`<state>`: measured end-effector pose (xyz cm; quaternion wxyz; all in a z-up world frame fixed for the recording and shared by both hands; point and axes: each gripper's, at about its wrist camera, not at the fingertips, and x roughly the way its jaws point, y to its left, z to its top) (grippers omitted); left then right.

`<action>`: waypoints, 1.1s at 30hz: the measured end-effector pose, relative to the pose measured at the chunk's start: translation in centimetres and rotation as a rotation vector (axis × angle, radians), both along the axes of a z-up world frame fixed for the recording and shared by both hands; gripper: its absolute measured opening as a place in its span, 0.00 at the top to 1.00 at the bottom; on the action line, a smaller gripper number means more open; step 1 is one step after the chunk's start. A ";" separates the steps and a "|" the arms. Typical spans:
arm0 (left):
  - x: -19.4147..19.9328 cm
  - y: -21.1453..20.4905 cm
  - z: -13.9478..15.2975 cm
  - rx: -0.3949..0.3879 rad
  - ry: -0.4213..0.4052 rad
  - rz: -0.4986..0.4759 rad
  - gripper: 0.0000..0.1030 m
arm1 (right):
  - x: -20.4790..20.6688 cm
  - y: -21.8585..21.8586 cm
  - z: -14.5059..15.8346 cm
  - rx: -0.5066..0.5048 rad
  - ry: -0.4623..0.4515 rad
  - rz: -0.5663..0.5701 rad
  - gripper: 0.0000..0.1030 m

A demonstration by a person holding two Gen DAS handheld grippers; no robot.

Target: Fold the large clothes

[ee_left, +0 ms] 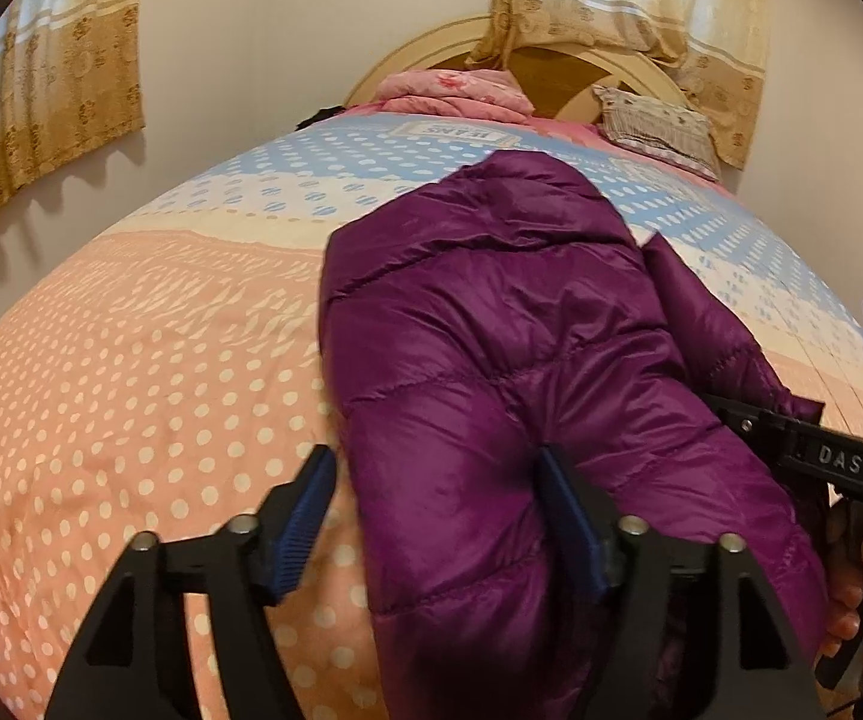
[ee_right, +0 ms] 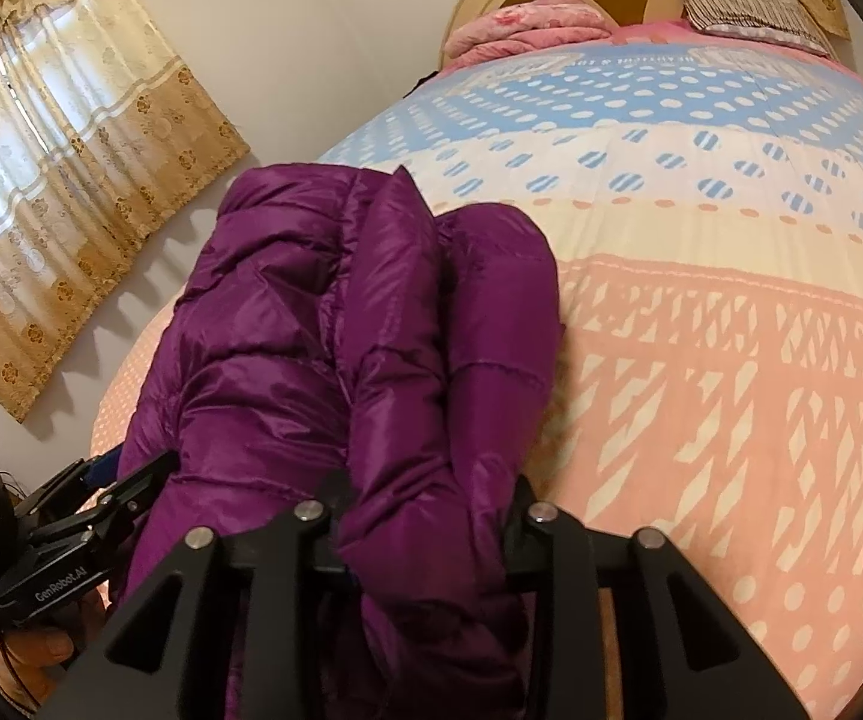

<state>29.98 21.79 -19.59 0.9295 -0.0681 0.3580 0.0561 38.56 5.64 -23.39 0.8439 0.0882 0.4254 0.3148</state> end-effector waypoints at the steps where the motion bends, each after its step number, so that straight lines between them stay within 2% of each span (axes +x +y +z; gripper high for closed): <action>1: 0.0 0.2 -0.2 -0.007 -0.001 0.009 0.25 | 0.0 0.0 -0.1 -0.002 -0.001 -0.003 0.62; 3: 0.2 0.5 -0.4 -0.021 0.002 0.035 0.16 | -0.1 0.0 -0.3 -0.005 -0.004 -0.008 0.58; 5: 0.2 0.8 -0.7 -0.036 0.000 0.050 0.13 | -0.3 -0.2 -0.6 -0.010 -0.010 -0.016 0.54; 15: -0.3 1.3 -1.5 -0.077 -0.022 0.067 0.10 | -0.4 -0.6 -1.0 -0.033 -0.022 -0.040 0.41; 18: -0.8 1.0 -0.7 -0.047 -0.023 0.089 0.10 | -0.9 -0.5 0.0 -0.074 -0.061 -0.045 0.39; 21: -2.4 0.7 1.4 0.020 -0.056 0.133 0.10 | -2.3 -1.1 1.7 -0.106 -0.106 -0.067 0.37; 24: -4.7 0.7 4.1 0.009 -0.119 0.147 0.10 | -4.9 -2.4 5.0 -0.097 -0.182 -0.100 0.28; 26: -7.2 0.3 6.8 0.009 -0.182 0.144 0.10 | -6.9 -3.0 7.0 -0.106 -0.228 -0.111 0.28; 28: -9.1 -0.4 9.2 0.027 -0.235 0.136 0.10 | -9.5 -3.3 9.2 -0.117 -0.281 -0.106 0.27; 32: -12.4 -1.7 13.1 0.064 -0.330 0.111 0.10 | -13.9 -3.6 12.6 -0.094 -0.384 -0.098 0.17; 33: -13.3 -1.8 13.9 0.067 -0.347 0.111 0.10 | -14.3 -3.3 13.0 -0.092 -0.396 -0.100 0.17</action>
